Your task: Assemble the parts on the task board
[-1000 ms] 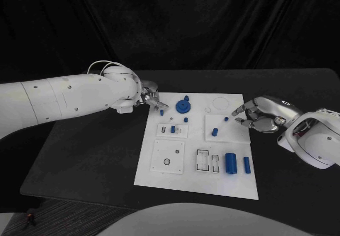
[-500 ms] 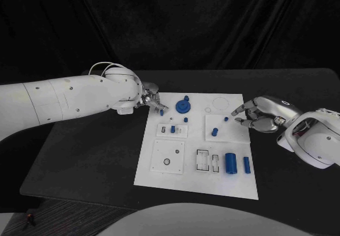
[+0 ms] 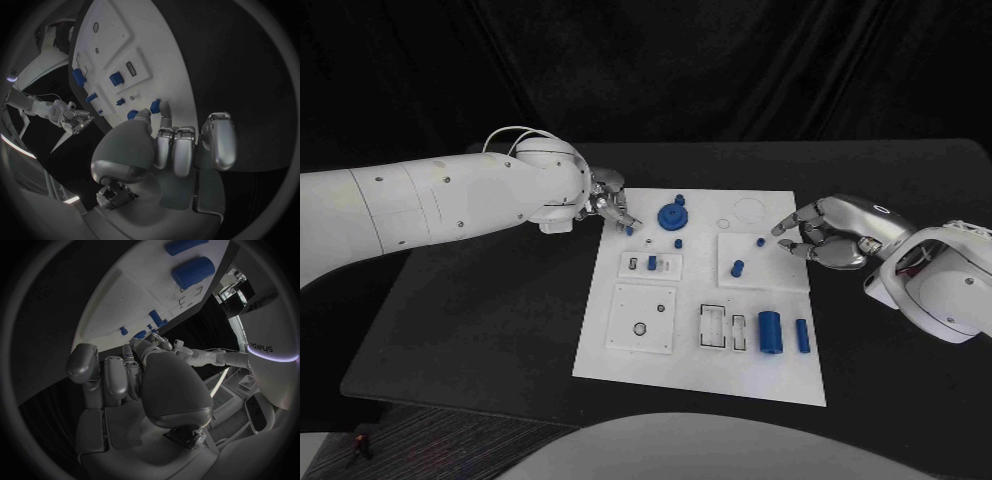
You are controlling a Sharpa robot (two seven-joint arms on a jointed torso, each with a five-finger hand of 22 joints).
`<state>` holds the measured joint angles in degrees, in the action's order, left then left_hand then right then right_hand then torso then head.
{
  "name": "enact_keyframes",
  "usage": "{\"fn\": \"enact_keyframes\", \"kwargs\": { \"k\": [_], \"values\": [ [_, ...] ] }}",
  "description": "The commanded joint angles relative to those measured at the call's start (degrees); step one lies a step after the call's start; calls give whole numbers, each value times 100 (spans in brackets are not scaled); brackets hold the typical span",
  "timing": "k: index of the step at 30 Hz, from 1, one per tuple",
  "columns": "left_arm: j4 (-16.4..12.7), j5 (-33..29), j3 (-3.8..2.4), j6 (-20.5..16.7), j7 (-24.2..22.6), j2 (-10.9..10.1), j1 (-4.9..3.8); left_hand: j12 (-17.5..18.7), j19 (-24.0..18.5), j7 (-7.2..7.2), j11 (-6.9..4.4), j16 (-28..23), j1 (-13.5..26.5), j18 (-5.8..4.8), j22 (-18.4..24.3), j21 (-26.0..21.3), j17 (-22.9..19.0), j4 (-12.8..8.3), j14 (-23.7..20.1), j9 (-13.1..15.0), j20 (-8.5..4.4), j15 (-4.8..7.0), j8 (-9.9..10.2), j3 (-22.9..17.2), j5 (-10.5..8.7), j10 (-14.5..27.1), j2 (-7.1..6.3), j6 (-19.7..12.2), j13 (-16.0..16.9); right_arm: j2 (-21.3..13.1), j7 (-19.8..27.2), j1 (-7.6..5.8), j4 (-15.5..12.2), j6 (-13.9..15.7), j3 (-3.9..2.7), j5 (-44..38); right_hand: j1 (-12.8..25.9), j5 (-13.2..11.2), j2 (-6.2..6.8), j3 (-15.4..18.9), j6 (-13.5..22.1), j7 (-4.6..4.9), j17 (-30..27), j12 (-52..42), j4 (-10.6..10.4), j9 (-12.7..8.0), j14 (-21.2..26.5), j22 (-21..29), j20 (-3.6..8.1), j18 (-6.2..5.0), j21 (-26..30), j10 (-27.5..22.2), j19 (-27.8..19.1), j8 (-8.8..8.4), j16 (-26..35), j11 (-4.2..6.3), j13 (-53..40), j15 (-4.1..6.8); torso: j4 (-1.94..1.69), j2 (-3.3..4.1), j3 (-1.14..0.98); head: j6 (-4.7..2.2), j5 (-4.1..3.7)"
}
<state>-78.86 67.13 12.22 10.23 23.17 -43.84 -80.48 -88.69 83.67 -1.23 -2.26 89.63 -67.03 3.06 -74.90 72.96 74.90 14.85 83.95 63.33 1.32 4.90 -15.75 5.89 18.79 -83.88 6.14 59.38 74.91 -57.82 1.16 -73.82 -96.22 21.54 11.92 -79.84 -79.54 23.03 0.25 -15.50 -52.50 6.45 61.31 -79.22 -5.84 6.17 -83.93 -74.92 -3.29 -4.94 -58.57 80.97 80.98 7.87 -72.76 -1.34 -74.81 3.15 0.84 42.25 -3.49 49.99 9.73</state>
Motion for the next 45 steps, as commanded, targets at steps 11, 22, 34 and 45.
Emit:
{"fn": "enact_keyframes", "kwargs": {
  "k": [11, 22, 34, 45],
  "values": [
    [8, -42, -4, 84, -74, 30, 21, 23, -41, 22, -39, -25, -297, 57, -1030, -23, 1395, -140, 554, -42, -5, 35, 118, -216, 189, -488, -22, 53, 1379, -1, -75, 15, -1, -24, -3, -6, 70, 41, -17, -43, -12, 27, -20, 48, 11, -9, -81, -705, 10, -96, 53, -38, -42, -37, 46, 15, 90, -18, 2, 0, -4, 1, 18],
    [1, -47, -4, 86, -98, 26, 24, 31, -46, 30, -62, -30, -471, 58, -1028, -27, 1387, -405, 550, -53, -35, 55, 267, -1796, 540, -481, -589, 69, 1376, -2, -79, 15, -2, -37, -3, -6, 75, 42, -16, -49, -12, 28, -46, 57, 14, -9, -76, -701, 10, -99, 69, -44, -46, -38, 63, 14, 101, -19, -3, -1, -4, 1, 21],
    [-52, -214, -4, -60, -136, -47, 25, 43, -43, 6, -41, -40, 177, 56, -1030, -15, 1371, -980, 543, 201, -22, 47, 193, -3688, 756, -477, -1211, 54, 1368, -9, -83, 15, -1, -44, -3, -6, 77, 42, -15, -53, -11, 28, -58, 64, 16, -10, -74, -696, 10, -102, 89, -50, -52, -39, 71, 14, 111, -19, -4, 2, -5, 1, 13],
    [-525, -1155, -5, -480, -80, -405, 19, 73, -44, -14, -32, -63, 380, 56, -1030, -14, 1331, -1238, 525, 298, -18, 40, 172, -4073, 733, -457, -1288, -9, 1344, -39, -99, 15, -14, -36, -3, -6, 82, 42, -15, -59, -12, 28, -128, 88, 19, -10, -60, -683, 10, -111, 140, -69, -67, -40, 116, 14, 144, -19, 4, -3, -5, 1, -13]
  ]
}}
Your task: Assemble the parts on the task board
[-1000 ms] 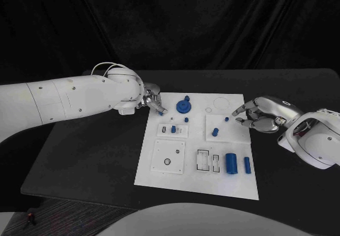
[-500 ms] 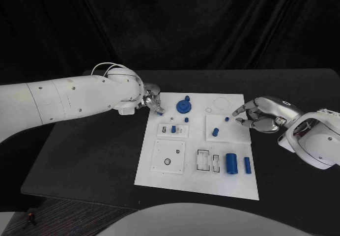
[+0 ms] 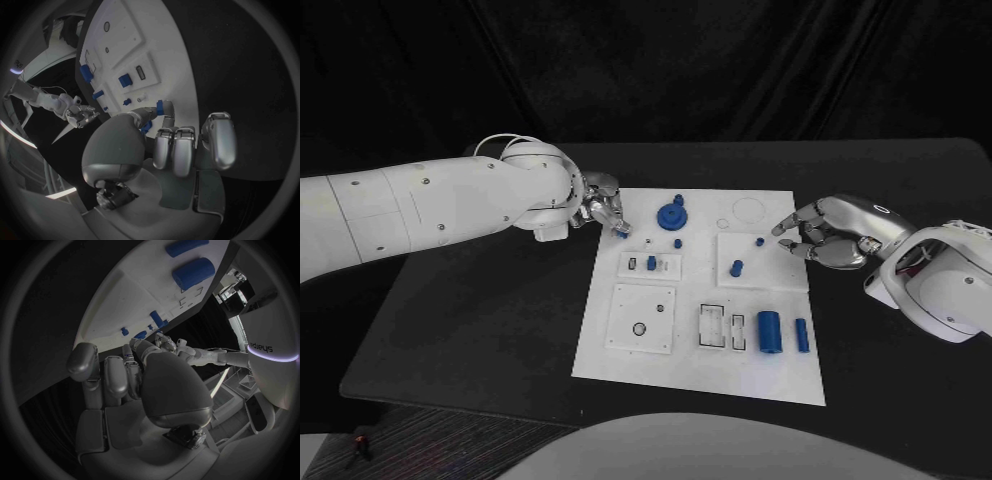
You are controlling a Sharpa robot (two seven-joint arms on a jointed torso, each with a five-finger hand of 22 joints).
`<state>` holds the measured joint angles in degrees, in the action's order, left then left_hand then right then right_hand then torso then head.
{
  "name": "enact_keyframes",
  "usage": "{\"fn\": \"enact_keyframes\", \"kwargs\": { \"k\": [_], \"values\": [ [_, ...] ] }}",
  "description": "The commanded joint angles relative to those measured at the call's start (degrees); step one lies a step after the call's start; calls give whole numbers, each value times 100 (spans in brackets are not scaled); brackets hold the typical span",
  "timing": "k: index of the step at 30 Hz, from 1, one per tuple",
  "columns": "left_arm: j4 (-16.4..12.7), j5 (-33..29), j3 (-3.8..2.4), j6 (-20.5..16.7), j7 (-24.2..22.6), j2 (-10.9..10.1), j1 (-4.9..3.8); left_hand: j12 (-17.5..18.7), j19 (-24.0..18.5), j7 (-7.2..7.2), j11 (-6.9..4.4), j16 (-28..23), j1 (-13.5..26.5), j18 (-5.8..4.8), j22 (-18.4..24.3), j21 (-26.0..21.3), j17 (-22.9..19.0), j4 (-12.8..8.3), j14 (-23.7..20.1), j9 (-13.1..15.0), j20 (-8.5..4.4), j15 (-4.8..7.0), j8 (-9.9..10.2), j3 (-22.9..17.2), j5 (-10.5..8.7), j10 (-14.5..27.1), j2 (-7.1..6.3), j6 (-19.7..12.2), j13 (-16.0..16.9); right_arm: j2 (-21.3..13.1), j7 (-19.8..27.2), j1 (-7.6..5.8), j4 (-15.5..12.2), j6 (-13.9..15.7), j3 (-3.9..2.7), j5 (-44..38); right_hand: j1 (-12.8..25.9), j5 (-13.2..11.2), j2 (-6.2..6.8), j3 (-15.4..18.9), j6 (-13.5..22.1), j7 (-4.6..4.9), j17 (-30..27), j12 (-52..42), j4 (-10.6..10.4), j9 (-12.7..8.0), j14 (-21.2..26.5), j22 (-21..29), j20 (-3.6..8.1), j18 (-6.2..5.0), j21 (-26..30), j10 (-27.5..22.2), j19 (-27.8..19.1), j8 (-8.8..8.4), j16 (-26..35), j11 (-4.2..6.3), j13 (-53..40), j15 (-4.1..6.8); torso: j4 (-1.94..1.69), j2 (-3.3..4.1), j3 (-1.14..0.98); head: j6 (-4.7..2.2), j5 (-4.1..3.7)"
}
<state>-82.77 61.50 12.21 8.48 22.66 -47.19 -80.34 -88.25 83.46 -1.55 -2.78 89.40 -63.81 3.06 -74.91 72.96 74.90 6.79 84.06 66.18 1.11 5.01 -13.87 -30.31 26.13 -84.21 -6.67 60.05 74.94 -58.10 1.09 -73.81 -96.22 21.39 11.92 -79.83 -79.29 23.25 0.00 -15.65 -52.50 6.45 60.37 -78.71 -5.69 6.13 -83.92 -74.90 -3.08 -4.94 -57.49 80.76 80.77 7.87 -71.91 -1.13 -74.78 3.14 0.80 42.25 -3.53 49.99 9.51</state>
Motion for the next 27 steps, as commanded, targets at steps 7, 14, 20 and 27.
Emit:
{"fn": "enact_keyframes", "kwargs": {
  "k": [7, 14, 20, 27],
  "values": [
    [-636, -711, -4, -573, 116, -395, 1, 52, -30, 12, 28, -57, 169, 61, -1024, -32, 1302, -453, 502, 43, 8, 23, -24, -508, -108, -407, 14, -92, 1323, -23, -107, 13, -17, -18, -3, -6, 63, 21, 11, -50, -12, 29, -60, 52, 6, -7, -53, -680, -11, -113, 48, -59, -50, -41, 51, -6, 159, -18, 7, -13, -1, 1, 5],
    [-1018, -376, -1, -786, 113, -565, 11, 48, -31, 7, 32, -58, 221, 61, -1024, -33, 1302, -448, 502, 56, 11, 19, -23, -520, -169, -411, 35, -106, 1326, -7, -106, 13, -14, -4, -3, -6, 65, 21, 12, -54, -13, 29, -70, 63, 7, -7, -50, -675, -11, -117, 67, -68, -56, -41, 59, -6, 173, -18, 12, -16, -10, 1, 74],
    [-1190, 76, 1, -935, 98, -658, 140, 43, -26, 8, 32, -60, 241, 58, -1027, -20, 1299, -445, 500, 62, 13, 18, -28, -521, -196, -414, 44, -103, 1329, -9, -108, 14, -18, -5, -3, -5, 69, 21, 13, -58, -14, 29, -84, 70, 10, -8, -46, -673, -11, -118, 76, -73, -58, -41, 70, -6, 182, -18, -2, -10, -2, 1, 53],
    [-1228, 427, 1, -1063, 82, -700, 309, 41, -21, 9, 33, -56, 283, 56, -1030, -9, 1306, -426, 503, 75, 14, 17, -40, -515, -224, -416, 59, -89, 1331, -19, -107, 14, -18, -10, -3, 1, 87, 20, 18, -85, -17, 29, -210, 127, 23, -9, -14, -644, -12, -134, 184, -114, -90, -44, 163, -5, 250, -18, 4, 1, 4, 1, 53]
  ]
}}
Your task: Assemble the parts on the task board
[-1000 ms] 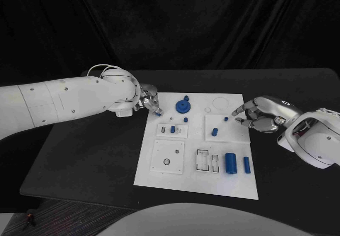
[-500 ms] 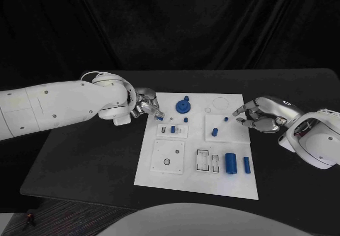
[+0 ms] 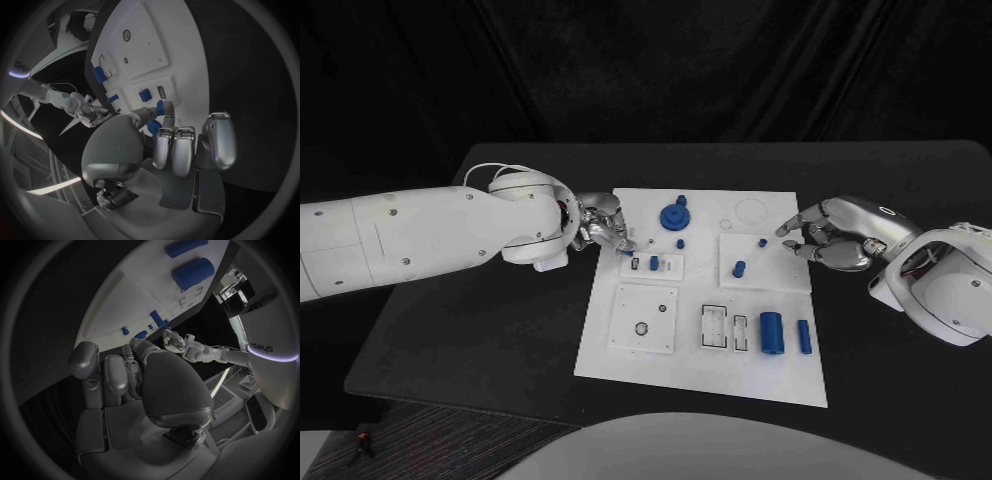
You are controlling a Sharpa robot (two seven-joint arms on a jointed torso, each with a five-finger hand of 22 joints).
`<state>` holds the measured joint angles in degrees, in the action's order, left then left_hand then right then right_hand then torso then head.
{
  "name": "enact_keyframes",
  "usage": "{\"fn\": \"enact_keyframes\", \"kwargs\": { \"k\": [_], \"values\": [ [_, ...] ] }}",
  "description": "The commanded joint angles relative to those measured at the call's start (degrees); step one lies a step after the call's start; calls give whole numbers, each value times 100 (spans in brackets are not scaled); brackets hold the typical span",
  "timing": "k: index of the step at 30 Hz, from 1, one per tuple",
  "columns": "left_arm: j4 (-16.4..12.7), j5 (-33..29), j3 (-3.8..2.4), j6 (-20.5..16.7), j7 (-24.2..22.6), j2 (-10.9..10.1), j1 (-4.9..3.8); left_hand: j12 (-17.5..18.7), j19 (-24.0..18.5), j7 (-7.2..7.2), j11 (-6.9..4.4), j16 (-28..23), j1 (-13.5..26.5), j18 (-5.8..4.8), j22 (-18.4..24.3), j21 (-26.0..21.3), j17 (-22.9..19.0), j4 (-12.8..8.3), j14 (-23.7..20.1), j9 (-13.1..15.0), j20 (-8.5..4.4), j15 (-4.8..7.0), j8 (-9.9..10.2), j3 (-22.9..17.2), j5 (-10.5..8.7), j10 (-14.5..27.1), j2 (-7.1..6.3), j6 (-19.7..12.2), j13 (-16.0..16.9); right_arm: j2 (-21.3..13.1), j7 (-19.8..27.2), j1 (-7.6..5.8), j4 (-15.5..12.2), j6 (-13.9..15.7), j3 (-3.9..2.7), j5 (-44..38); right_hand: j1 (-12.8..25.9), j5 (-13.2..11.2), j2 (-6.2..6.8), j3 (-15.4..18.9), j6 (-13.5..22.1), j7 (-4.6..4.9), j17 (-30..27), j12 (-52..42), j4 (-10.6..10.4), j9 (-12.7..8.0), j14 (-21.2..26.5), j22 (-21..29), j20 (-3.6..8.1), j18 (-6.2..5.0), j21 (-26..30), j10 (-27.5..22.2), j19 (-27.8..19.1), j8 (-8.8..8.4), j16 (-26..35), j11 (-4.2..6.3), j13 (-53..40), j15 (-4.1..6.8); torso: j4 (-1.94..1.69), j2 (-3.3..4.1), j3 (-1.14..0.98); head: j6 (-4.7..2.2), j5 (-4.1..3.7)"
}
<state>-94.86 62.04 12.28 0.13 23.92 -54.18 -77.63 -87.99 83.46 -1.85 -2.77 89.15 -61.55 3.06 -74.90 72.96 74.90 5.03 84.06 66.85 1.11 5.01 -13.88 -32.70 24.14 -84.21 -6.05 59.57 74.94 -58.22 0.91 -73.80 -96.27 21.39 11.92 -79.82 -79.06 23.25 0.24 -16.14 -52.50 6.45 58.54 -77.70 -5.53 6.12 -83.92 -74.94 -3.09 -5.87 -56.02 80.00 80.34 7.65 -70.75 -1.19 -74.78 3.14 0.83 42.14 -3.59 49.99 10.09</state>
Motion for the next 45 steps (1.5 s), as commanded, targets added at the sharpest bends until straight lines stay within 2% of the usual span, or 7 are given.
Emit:
{"fn": "enact_keyframes", "kwargs": {
  "k": [1, 5, 10, 16, 35, 45],
  "values": [
    [-21, 393, -6, -235, -45, -2, 50, 15, -21, 40, 32, -31, 58, 56, -1030, -9, 1306, -250, 504, 8, 14, 17, -40, -276, -26, -416, -3, -41, 1331, -7, -88, 14, -14, -11, -2, 3, 69, 20, -3, -44, -18, 29, -49, 42, 11, -8, -8, -635, -11, -45, 60, -50, -55, -23, 65, 0, 269, -18, -2, 13, 12, 1, -3],
    [-34, 446, -6, -247, -42, 2, 83, 15, -20, 40, 32, -32, 63, 55, -1031, -6, 1303, -248, 503, 9, 14, 17, -42, -275, -27, -416, -1, -38, 1331, -5, -88, 15, -14, -13, -2, 7, 74, 20, -3, -51, -19, 29, -73, 56, 15, -8, -1, -629, -11, -48, 82, -60, -61, -24, 85, 0, 286, -18, 8, 3, 1, 1, 15],
    [-47, 472, -6, -242, -41, 23, 111, 10, -19, 43, 30, -31, 93, 56, -1031, -5, 1306, -233, 504, 19, 15, 18, -52, -271, -39, -420, 8, -27, 1335, 1, -88, 16, -10, -20, -2, 10, 78, 19, -1, -57, -21, 29, -92, 67, 18, -9, 4, -621, -12, -52, 109, -67, -69, -24, 101, -1, 298, -18, -8, 15, 14, 1, 18],
    [-53, 479, -6, -220, -31, 31, 143, 13, -19, 44, 30, -34, 101, 56, -1031, -6, 1300, -229, 502, 21, 15, 18, -54, -270, -42, -417, 13, -25, 1332, 9, -89, 16, -6, -26, -2, 10, 84, 19, -1, -65, -23, 29, -112, 83, 21, -9, 9, -617, -12, -54, 123, -78, -73, -24, 117, -1, 317, -19, 4, 13, 7, 1, 31],
    [-110, 391, -6, -8, 14, 37, 195, 19, -24, 46, 28, -37, 122, 59, -1027, -19, 1295, -215, 500, 28, 14, 20, -61, -273, -51, -413, 35, -16, 1328, 18, -97, 18, 0, -37, -2, 11, 91, 18, 1, -73, -24, 29, -139, 95, 25, -9, 14, -608, -12, -59, 158, -85, -82, -25, 139, -1, 330, -19, -1, 10, 6, 1, 47],
    [-127, 332, -5, 31, -2, 53, 269, 24, -27, 47, 27, -42, 127, 61, -1025, -28, 1286, -213, 496, 30, 14, 20, -63, -274, -54, -409, 40, -16, 1323, 22, -94, 20, 14, -43, -2, 69, 91, 18, 1, -73, -24, 29, -139, 95, 25, -9, 14, -608, -12, -59, 158, -85, -82, -25, 139, -1, 330, -19, -4, 12, 6, 1, 45]
  ]
}}
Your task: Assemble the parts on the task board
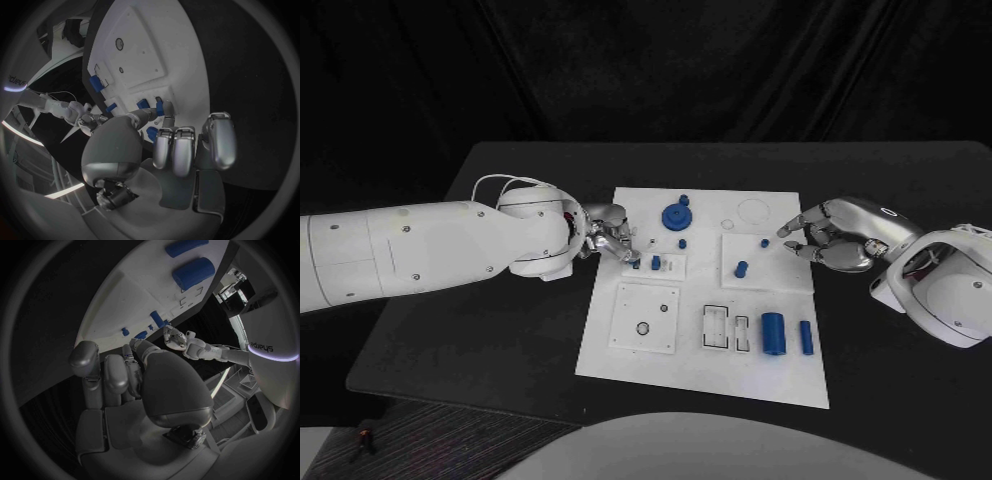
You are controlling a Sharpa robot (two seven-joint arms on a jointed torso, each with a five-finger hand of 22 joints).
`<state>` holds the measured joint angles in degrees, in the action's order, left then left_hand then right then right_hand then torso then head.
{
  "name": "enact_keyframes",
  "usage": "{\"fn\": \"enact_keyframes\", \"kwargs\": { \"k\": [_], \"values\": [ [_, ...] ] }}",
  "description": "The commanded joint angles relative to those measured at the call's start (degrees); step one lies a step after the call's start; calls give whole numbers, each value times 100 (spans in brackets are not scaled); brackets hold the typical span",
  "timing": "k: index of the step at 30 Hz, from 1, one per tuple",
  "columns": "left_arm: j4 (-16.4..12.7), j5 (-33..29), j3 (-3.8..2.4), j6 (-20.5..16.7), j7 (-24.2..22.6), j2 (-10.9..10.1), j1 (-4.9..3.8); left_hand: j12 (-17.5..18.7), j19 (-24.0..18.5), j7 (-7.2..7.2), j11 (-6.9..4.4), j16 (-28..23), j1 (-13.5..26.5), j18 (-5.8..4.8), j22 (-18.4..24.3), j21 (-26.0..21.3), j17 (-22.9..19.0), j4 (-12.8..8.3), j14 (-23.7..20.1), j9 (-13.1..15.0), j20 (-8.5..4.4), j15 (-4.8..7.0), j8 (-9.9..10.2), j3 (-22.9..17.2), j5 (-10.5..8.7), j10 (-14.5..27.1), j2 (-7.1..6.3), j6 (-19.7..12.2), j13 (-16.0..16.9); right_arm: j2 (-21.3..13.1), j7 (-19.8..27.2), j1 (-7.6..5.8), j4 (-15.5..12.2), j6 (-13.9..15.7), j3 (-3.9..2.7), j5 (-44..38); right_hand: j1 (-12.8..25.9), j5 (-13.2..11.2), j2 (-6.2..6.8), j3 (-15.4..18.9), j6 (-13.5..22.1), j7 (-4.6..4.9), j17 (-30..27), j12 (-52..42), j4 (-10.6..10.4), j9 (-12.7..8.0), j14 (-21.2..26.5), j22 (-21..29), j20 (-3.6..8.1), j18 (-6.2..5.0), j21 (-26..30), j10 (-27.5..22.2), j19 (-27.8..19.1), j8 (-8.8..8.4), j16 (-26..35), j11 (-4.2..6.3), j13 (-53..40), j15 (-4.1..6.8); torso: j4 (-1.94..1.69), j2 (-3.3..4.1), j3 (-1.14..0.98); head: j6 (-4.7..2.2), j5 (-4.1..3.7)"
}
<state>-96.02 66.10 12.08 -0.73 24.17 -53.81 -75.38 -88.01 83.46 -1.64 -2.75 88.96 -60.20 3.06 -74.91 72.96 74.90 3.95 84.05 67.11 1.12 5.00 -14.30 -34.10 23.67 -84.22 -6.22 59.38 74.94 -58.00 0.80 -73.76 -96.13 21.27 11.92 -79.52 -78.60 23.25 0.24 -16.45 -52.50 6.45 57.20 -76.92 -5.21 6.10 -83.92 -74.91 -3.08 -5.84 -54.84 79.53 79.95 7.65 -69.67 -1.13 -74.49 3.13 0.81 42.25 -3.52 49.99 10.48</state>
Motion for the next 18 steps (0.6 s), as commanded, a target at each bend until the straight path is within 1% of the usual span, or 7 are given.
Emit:
{"fn": "enact_keyframes", "kwargs": {
  "k": [1, 5, 7, 15, 17, 18],
  "values": [
    [-9, -75, 15, 117, -29, 18, 51, 27, -27, 26, 26, -23, -9, 61, -1024, -28, 1286, -105, 496, 5, 14, 20, -20, -134, -7, -409, 58, 3, 1323, 0, -82, 16, 1, -32, -3, 41, 44, 19, 1, -42, -24, 30, -5, 17, -7, -8, 14, -610, -13, -61, 39, -38, -43, -25, 31, -7, 301, -19, -2, 1, -2, 1, 5],
    [-7, -78, 15, 120, -28, 21, 68, 33, -31, 27, 25, -29, -5, 63, -1022, -36, 1275, -103, 491, 9, 14, 21, -22, -140, -6, -404, 72, 2, 1318, 0, -81, 25, 1, -31, -3, 46, 44, 19, 1, -42, -24, 30, -5, 17, -7, -8, 14, -610, -13, -61, 39, -38, -43, -25, 31, -7, 301, -19, 0, -1, -3, 1, -2],
    [-5, -78, 15, 126, -23, 19, 74, 33, -31, 28, 24, -29, -2, 63, -1022, -38, 1274, -102, 491, 11, 14, 21, -23, -144, -6, -404, 82, 2, 1318, 1, -81, 34, 1, -31, -3, 48, 50, 19, 1, -50, -24, 29, -20, 22, -3, -9, 17, -606, -13, -63, 52, -39, -46, -26, 45, -7, 305, -18, 3, 1, 1, 1, -1],
    [-3, -79, 15, 148, -14, 12, 89, 40, -35, 23, 27, -36, 27, 65, -1019, -47, 1263, -86, 486, 18, 14, 22, -26, -133, -26, -399, 94, 0, 1312, 0, -80, 65, 9, -29, -3, 50, 50, 19, 1, -50, -24, 29, -20, 22, -3, -9, 17, -606, -13, -63, 52, -39, -46, -26, 45, -7, 305, -18, 9, 0, 1, 1, 18],
    [0, -80, 15, 157, -19, 11, 91, 46, -37, 21, 30, -36, 66, 65, -1018, -50, 1263, -64, 486, 25, 14, 19, -30, -101, -49, -394, 99, 0, 1308, 0, -80, 68, 10, -29, -3, 50, 50, 19, 1, -50, -24, 29, -20, 22, -3, -9, 17, -606, -13, -63, 52, -39, -46, -26, 45, -7, 305, -18, 9, 2, 2, 1, 14],
    [0, -80, 15, 161, -22, 11, 92, 46, -41, 20, 33, -39, 180, 65, -1015, -59, 1259, 18, 484, 36, 20, 13, -38, 24, -145, -394, 110, 12, 1307, -1, -80, 69, 10, -28, -3, 50, 50, 19, 1, -50, -24, 29, -20, 22, -3, -9, 17, -606, -13, -63, 52, -39, -46, -26, 45, -7, 305, -18, 9, 2, 2, 1, 11]
  ]
}}
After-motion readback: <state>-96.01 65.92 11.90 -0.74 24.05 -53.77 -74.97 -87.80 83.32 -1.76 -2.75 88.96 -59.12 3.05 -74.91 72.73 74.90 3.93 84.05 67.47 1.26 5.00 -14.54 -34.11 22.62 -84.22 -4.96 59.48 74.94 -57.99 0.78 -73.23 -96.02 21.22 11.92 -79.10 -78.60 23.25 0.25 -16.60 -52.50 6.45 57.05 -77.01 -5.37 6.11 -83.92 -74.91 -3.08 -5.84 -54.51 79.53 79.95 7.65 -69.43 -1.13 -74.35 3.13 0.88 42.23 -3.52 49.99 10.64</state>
